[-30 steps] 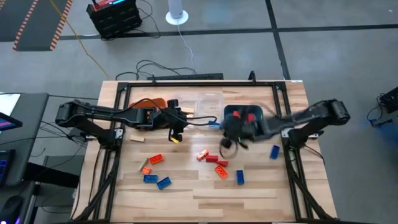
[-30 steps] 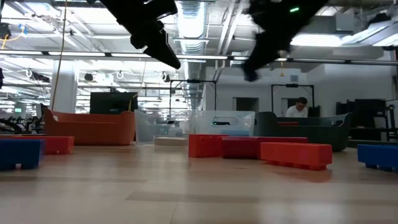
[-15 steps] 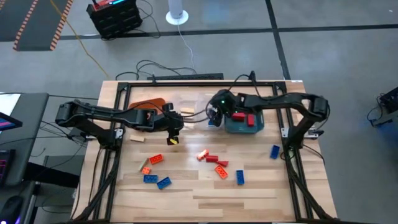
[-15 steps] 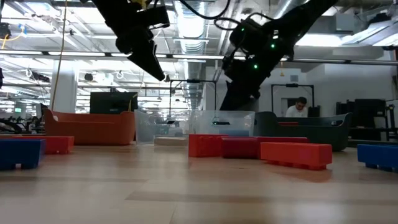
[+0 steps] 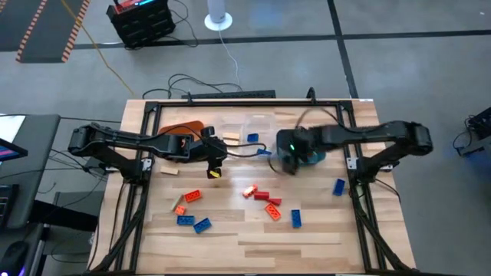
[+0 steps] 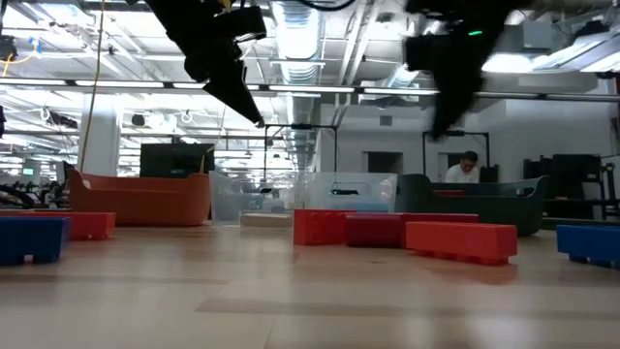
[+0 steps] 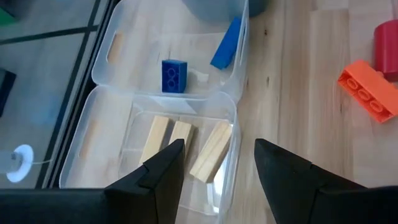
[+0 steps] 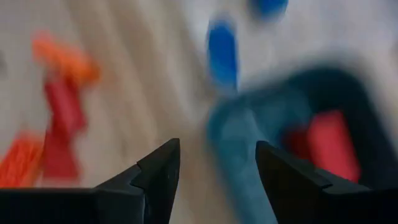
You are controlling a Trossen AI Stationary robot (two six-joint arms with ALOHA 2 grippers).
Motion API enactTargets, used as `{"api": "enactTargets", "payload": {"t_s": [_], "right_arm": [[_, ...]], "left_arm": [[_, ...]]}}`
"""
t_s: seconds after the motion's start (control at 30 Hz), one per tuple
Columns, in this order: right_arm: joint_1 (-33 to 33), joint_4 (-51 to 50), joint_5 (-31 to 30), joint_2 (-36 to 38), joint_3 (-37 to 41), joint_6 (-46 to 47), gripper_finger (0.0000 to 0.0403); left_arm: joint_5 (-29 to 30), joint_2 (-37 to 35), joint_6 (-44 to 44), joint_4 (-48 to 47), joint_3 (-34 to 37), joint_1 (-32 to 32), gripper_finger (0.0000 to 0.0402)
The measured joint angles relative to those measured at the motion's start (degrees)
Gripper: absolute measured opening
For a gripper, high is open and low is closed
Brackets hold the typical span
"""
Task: Sort blocks
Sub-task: Put the blue game piece into the right transparent bin
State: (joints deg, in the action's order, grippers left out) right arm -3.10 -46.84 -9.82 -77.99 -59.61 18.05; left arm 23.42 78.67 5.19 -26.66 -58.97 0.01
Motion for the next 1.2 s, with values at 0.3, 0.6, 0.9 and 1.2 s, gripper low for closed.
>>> {"api": "enactTargets", "payload": {"t_s": [0.3,0.6,0.9,1.2], "right_arm": [[21.29,-14.66,0.11,3.05,7.43,37.51,0.0243],[29.69,-28.81,10.67,-1.18,7.43,59.89,0.0243],[25.08,-32.23,13.82,-7.66,7.43,46.96,0.0243],[22.76,-30.21,20.54,-12.86,7.46,36.46,0.0243]], "left_arm": [[-0.02,0.0,-1.09,0.71,0.01,-2.13,0.019],[-0.03,0.0,1.14,3.63,0.01,-2.62,0.019],[-0.07,0.0,5.57,5.08,0.01,-2.63,0.019],[-0.15,0.0,6.22,4.48,0.01,-2.62,0.019]]}}
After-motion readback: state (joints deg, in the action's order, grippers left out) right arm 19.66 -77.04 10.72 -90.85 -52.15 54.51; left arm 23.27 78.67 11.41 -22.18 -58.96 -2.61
